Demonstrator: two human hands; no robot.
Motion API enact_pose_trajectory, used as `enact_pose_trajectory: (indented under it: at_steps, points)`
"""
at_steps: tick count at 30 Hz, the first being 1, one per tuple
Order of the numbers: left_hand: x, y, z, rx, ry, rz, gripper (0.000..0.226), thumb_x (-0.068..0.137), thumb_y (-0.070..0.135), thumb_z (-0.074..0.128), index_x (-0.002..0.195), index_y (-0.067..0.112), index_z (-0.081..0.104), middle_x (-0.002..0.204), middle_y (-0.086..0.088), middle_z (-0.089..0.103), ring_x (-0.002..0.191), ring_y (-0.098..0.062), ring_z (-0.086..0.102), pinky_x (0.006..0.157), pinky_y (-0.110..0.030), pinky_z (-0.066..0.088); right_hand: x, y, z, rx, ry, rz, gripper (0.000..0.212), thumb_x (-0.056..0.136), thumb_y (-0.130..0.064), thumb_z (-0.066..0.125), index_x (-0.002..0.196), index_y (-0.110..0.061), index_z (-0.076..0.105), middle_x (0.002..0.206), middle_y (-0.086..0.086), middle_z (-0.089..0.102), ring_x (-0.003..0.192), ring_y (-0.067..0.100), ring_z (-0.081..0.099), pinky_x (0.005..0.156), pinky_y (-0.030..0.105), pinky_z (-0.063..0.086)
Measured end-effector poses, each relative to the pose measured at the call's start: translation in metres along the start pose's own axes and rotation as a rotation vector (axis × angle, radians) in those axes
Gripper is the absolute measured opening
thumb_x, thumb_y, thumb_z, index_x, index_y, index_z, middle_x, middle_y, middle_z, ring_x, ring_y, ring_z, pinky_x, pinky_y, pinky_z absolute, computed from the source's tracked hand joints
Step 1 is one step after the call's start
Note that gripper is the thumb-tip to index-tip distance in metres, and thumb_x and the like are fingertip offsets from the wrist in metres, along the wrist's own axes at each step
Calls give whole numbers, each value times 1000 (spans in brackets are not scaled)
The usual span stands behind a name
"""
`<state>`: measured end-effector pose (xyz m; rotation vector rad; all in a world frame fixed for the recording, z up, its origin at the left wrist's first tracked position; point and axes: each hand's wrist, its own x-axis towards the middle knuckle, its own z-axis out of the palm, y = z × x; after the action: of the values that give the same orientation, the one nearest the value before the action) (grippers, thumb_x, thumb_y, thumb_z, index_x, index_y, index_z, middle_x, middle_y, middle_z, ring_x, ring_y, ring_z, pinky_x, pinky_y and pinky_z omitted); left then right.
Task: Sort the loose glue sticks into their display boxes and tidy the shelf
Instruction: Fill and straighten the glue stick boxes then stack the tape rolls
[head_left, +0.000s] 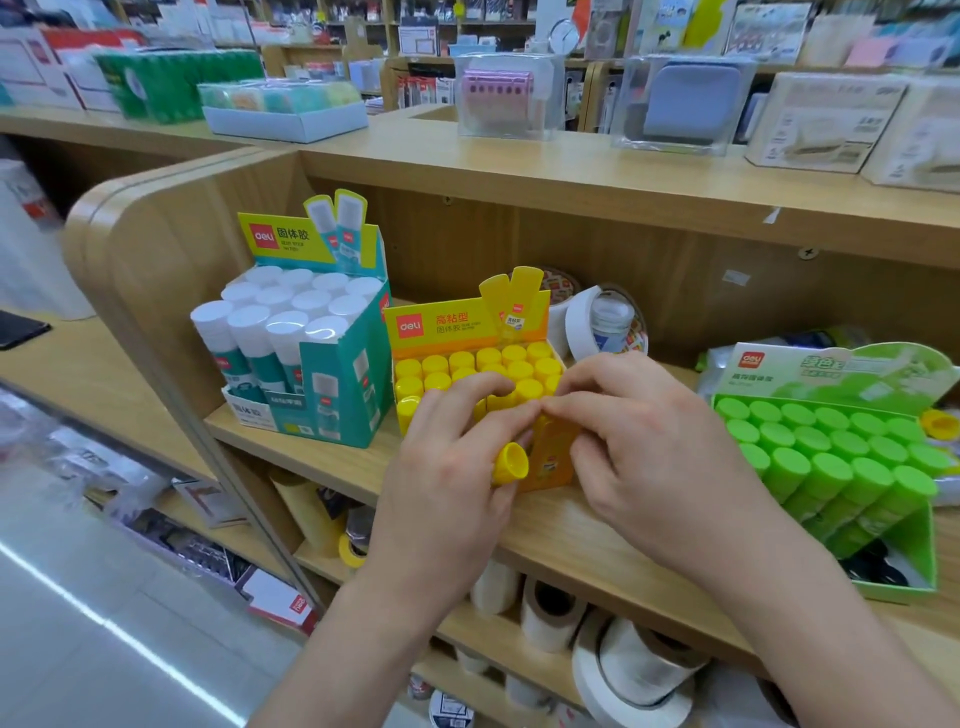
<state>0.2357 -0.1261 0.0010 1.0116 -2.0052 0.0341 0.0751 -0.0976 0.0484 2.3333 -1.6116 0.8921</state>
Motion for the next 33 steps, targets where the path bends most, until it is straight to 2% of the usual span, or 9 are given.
enact_pose_trajectory:
  at_steps: [6, 8, 10, 14, 18, 21, 25, 29, 33]
  points:
    - [1, 15, -16, -161, -104, -128, 33, 90, 42, 50, 117, 27, 60, 121, 11, 51, 110, -6, 46, 94, -16, 35, -1, 1, -3, 11, -51, 41, 40, 79, -22, 40, 99, -19, 74, 92, -5, 60, 87, 18, 55, 69, 35, 51]
    - [-2, 22, -24, -387, -101, -214, 24, 90, 37, 52, 113, 32, 55, 108, 18, 53, 97, -2, 51, 83, -15, 42, -3, 3, -2, 44, -55, 64, 36, 81, -19, 45, 105, -19, 72, 99, -6, 61, 93, 16, 54, 76, 36, 51]
    - [-1, 30, -34, -762, -67, -391, 18, 89, 30, 53, 106, 29, 60, 94, 11, 61, 77, -6, 55, 70, -23, 48, -6, 0, -1, 62, 1, 79, 33, 84, -18, 51, 110, -18, 70, 104, -6, 60, 95, 15, 53, 80, 34, 49]
    - [6, 36, -38, -1432, 71, -645, 27, 89, 27, 49, 98, 9, 67, 99, -5, 69, 87, -14, 61, 82, -35, 53, -18, -22, -7, 405, 68, 144, 20, 88, -37, 54, 105, -32, 64, 91, -12, 63, 86, 10, 58, 73, 30, 48]
    - [6, 41, -34, -1606, 126, -733, 33, 90, 30, 48, 99, 6, 67, 87, -5, 63, 87, -18, 59, 97, -61, 42, -22, -38, -5, 954, -165, 306, 26, 77, -44, 71, 97, -37, 56, 84, -1, 64, 71, 16, 61, 67, 36, 51]
    - [5, 41, -35, -1580, 142, -728, 25, 87, 33, 56, 96, 15, 72, 84, 0, 64, 82, -13, 62, 85, -45, 49, -23, -35, -3, 1143, -150, 375, 28, 71, -28, 77, 92, -32, 59, 80, 4, 65, 72, 35, 61, 70, 39, 51]
    - [0, 37, -44, -1277, 113, -634, 24, 79, 26, 73, 100, 17, 70, 81, 5, 64, 72, -8, 60, 63, -20, 50, -20, -27, -11, 1201, 84, 416, 26, 67, -15, 82, 87, -17, 66, 85, 6, 69, 72, 19, 64, 68, 22, 54]
    - [-9, 27, -35, -744, 123, -524, 20, 75, 30, 80, 90, 27, 68, 88, 9, 70, 83, -10, 67, 69, -22, 55, -9, -21, -14, 1140, 268, 403, 19, 68, -11, 75, 85, -14, 66, 86, 6, 73, 80, 16, 69, 71, 21, 55]
    - [-13, 11, -29, -194, 112, -252, 17, 83, 30, 67, 100, 28, 70, 101, 13, 68, 98, -6, 60, 85, -18, 47, 0, -17, -9, 796, 271, 298, 18, 78, -7, 76, 87, -20, 68, 82, -2, 71, 78, 14, 66, 71, 23, 54]
